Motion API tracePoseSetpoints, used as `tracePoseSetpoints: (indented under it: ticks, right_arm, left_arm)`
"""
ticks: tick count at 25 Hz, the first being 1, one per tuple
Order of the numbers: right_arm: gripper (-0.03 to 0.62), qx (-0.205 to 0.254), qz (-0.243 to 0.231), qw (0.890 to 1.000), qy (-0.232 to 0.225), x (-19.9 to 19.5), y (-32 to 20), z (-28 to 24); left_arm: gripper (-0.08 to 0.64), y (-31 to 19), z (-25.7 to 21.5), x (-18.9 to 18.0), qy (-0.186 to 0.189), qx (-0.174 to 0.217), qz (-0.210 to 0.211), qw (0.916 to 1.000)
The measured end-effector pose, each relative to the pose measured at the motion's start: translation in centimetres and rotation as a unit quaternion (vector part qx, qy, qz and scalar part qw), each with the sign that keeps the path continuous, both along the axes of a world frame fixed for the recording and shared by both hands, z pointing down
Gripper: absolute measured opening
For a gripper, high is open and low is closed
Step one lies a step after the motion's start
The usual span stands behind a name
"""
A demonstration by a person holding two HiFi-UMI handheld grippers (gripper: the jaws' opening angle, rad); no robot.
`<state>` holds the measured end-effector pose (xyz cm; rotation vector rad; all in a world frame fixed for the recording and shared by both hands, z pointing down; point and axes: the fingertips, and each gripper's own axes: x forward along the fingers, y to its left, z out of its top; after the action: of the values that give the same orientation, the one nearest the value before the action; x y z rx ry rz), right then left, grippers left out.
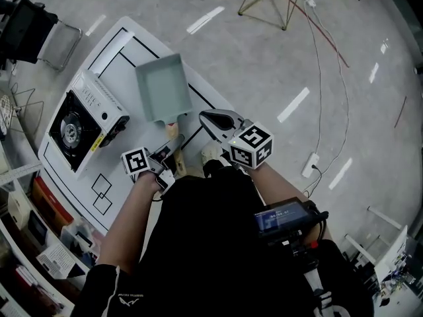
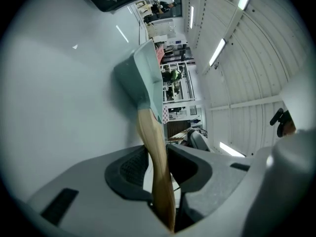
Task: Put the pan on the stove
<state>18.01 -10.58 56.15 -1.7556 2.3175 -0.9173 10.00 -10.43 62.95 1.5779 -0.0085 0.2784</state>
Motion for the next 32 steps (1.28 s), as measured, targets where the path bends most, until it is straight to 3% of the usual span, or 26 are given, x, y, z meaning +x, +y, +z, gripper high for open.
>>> tracePoseSetpoints:
  ticks: [23, 32]
  right_arm:
    - [0.026, -0.007, -0.007, 1.0, -0.007, 0.0, 0.3, 0.1]
    - [0.026, -0.007, -0.014, 1.0, -0.009, -0.1, 0.3, 0.2]
  left_arm:
    - [0.112, -0.6, -0.9, -0.3, 0.038, 0.005, -0.024, 0.999]
    - [0.115, -0.4, -1.4, -0.6, 0.037, 0.002, -0.03, 0.9989]
